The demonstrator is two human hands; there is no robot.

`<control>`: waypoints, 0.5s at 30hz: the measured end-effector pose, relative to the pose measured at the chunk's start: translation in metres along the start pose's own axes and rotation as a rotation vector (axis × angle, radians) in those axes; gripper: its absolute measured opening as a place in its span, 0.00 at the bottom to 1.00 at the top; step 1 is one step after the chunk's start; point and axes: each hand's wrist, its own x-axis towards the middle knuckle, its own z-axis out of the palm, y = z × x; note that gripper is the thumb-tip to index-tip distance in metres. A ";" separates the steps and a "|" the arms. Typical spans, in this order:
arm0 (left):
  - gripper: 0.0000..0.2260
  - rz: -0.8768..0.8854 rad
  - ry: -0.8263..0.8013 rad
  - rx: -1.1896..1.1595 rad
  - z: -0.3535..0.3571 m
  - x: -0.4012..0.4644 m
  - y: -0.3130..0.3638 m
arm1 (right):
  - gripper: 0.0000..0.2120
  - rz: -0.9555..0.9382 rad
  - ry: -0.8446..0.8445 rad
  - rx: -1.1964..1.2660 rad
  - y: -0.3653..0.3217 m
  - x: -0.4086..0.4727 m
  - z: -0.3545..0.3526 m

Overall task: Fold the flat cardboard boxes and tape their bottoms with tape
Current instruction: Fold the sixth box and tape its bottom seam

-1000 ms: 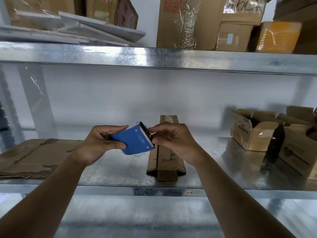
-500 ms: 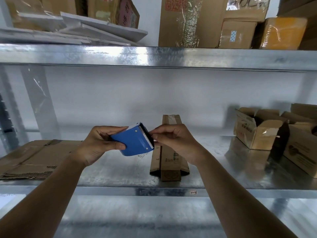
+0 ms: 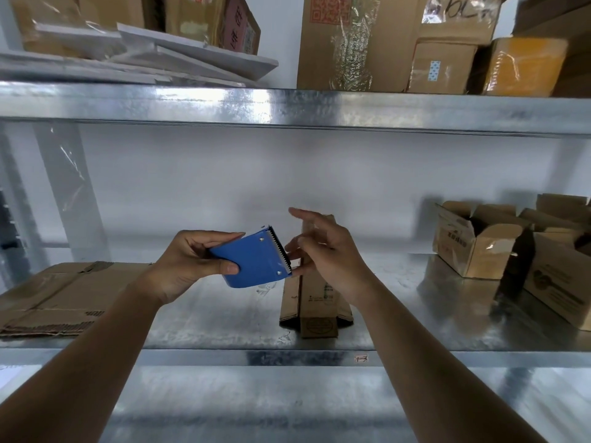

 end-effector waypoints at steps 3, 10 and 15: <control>0.32 -0.002 -0.015 0.002 0.001 0.002 0.003 | 0.18 0.013 -0.010 0.037 -0.004 -0.003 -0.003; 0.33 -0.011 -0.057 0.035 0.005 0.008 0.008 | 0.14 0.069 0.001 0.031 -0.008 -0.008 -0.009; 0.32 -0.005 -0.086 0.035 0.008 0.012 0.010 | 0.14 0.037 -0.018 -0.014 -0.009 -0.009 -0.010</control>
